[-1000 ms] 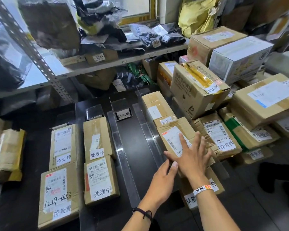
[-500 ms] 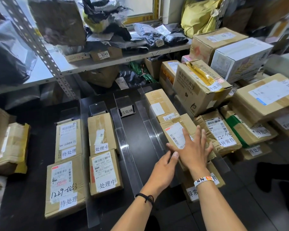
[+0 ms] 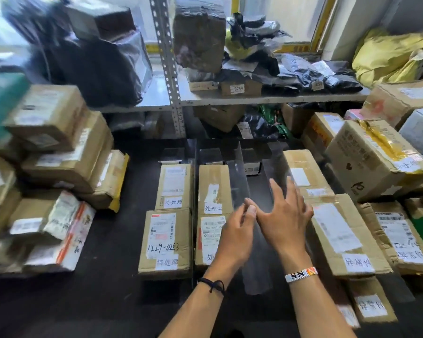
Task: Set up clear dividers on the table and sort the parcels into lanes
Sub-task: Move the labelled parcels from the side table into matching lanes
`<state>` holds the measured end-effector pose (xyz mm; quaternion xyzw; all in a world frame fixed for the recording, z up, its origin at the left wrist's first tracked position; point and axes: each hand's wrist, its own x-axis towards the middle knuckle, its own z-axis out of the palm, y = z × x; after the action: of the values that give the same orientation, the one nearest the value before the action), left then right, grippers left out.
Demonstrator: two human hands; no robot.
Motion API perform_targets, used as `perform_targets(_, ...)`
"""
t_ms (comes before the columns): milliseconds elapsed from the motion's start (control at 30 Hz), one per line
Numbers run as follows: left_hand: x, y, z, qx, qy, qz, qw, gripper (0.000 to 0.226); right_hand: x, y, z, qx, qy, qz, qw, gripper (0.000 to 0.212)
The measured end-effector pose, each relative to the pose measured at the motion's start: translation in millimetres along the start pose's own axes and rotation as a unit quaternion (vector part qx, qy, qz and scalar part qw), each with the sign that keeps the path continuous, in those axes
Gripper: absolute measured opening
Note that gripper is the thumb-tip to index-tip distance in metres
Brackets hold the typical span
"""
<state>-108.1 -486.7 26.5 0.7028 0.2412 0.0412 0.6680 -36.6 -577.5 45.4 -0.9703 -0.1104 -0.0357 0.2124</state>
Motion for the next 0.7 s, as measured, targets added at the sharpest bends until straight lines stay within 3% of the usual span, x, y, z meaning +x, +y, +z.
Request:
perform_targets(167,-15,3,-91,-0.062,0.137,0.007,0.989,0.038,-34,-108,36,0.054,-0.032,-0.145,0.987,0.054)
perform_targets(334,-39,-11,-189,-0.097,0.249,0.013,0.964,0.073,-70,-206,77,0.071,-0.108,-0.248,0.96,0.057)
perform_targets(434,-51,-17,-244,-0.13,0.319,0.016,0.939,0.082,-88,-262,97,0.085,-0.155,-0.291,0.94,0.058)
perform_targets(700,-87,-4,-364,-0.141,0.47,0.068,0.868,0.047,-129,-395,118,0.224,-0.248,-0.348,0.876,0.059)
